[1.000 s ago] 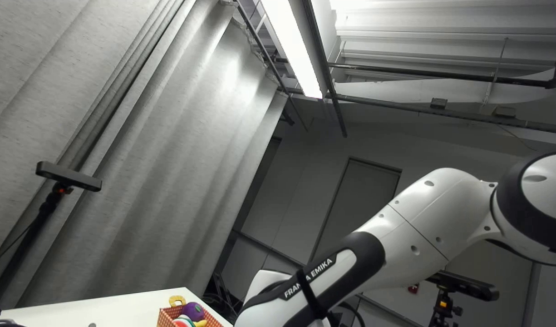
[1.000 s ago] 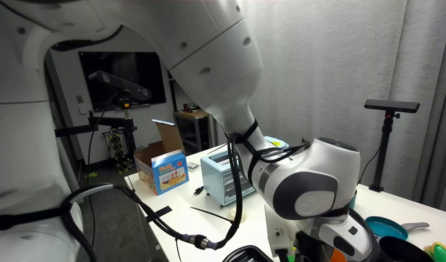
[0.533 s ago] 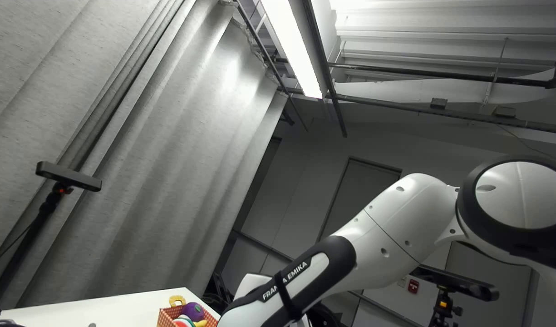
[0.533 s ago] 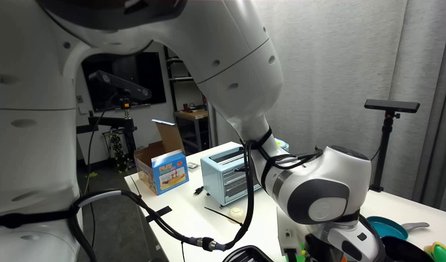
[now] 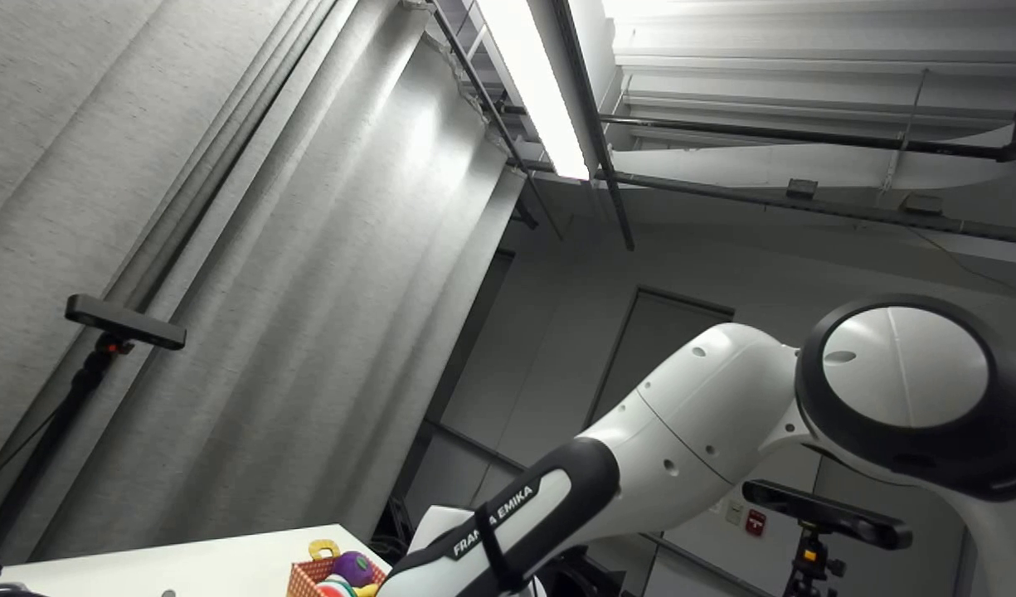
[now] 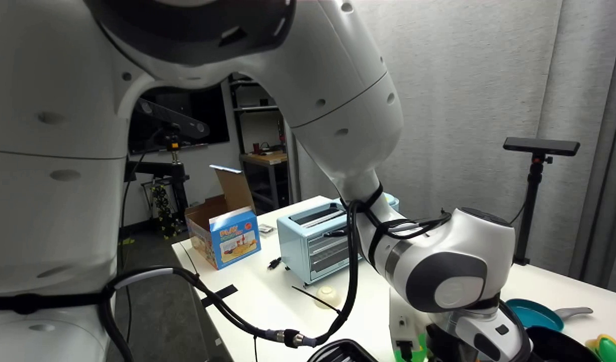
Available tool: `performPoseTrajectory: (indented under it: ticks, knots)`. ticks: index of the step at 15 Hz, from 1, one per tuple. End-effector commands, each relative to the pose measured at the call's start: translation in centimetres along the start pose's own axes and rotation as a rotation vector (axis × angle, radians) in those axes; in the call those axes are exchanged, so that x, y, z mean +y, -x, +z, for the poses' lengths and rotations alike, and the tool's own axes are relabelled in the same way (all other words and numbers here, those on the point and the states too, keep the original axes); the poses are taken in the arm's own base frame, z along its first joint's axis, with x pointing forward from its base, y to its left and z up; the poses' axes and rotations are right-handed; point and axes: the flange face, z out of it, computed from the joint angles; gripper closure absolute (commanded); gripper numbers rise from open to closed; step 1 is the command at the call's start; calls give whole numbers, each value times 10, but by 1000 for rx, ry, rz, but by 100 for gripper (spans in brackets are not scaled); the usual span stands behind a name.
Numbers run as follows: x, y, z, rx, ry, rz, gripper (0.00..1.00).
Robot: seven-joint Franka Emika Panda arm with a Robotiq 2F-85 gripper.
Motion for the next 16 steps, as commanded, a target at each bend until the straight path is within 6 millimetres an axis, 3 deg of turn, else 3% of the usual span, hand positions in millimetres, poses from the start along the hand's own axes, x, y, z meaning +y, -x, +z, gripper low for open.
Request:
performPoseTrajectory:
  ticks: [1, 3, 4, 10, 13, 16]
  knots:
    - [-8, -7, 3, 19, -13, 46, 0]
    - [-9, -8, 3, 21, -15, 60, 0]
    - [18, -21, 6, 19, -13, 71, 0]
    - [69, -53, 10, 19, -3, 148, 0]
    - [76, -59, 11, 20, -2, 160, 0]
    - [65, -53, 14, 19, -1, 150, 0]
